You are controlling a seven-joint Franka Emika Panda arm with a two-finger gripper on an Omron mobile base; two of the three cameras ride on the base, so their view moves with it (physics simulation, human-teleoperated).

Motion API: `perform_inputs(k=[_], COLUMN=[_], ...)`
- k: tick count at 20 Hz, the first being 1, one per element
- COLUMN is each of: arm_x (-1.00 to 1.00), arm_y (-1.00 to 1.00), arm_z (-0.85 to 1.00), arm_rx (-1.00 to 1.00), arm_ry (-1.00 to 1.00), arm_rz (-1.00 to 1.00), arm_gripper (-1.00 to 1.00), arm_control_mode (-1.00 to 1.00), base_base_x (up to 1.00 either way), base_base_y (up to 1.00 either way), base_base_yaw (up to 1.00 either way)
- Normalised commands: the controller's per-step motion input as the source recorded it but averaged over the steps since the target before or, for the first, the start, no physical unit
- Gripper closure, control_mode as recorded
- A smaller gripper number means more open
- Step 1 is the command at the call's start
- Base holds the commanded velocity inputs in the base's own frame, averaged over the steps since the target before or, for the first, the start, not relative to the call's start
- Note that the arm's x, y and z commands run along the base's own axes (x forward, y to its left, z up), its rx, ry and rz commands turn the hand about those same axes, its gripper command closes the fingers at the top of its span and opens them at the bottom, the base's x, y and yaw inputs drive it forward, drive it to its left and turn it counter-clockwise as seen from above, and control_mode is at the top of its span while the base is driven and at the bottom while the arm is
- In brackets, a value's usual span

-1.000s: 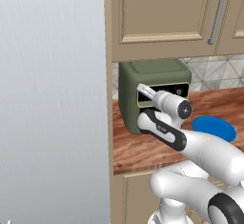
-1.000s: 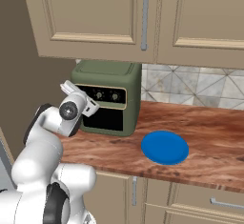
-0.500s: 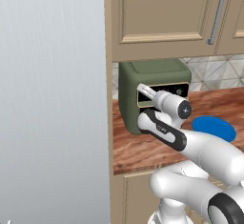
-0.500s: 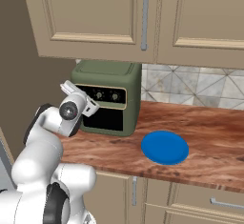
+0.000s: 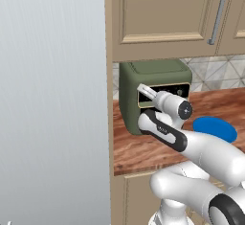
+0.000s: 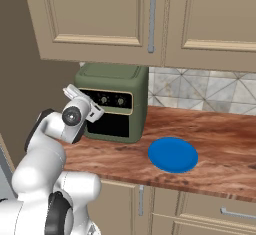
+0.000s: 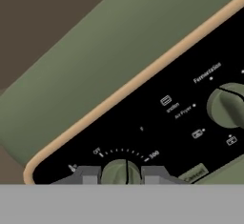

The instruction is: Pull the toaster oven rack outwards. Pick up the baguette from the plate and place it on the toaster oven rack. Close the toaster oven door fully and set the temperature to the lowest setting.

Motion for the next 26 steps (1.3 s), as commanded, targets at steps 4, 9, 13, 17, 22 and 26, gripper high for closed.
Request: perform_inputs(k=[4, 9, 13, 17, 22, 26], arm_x=[0.00, 0.00, 0.00, 0.00, 0.00, 0.00], arm_y=[0.00, 0.00, 0.00, 0.00, 0.00, 0.00], arm_z=[0.00, 0.00, 0.00, 0.00, 0.00, 0.00], arm_rx=[0.00, 0.00, 0.00, 0.00, 0.00, 0.00], arm_ry=[0.00, 0.00, 0.00, 0.00, 0.00, 0.00], arm_rz=[0.00, 0.00, 0.00, 0.00, 0.00, 0.00], arm_gripper=[1.00, 1.00, 1.00, 1.00, 1.00, 1.00], arm_control_mode=[-1.00, -1.00, -1.00, -1.00, -1.00, -1.00], base_base_x=[0.00, 0.00, 0.00, 0.00, 0.00, 0.00], base_base_y=[0.00, 0.00, 0.00, 0.00, 0.00, 0.00], base_base_yaw=[0.00, 0.00, 0.00, 0.00, 0.00, 0.00])
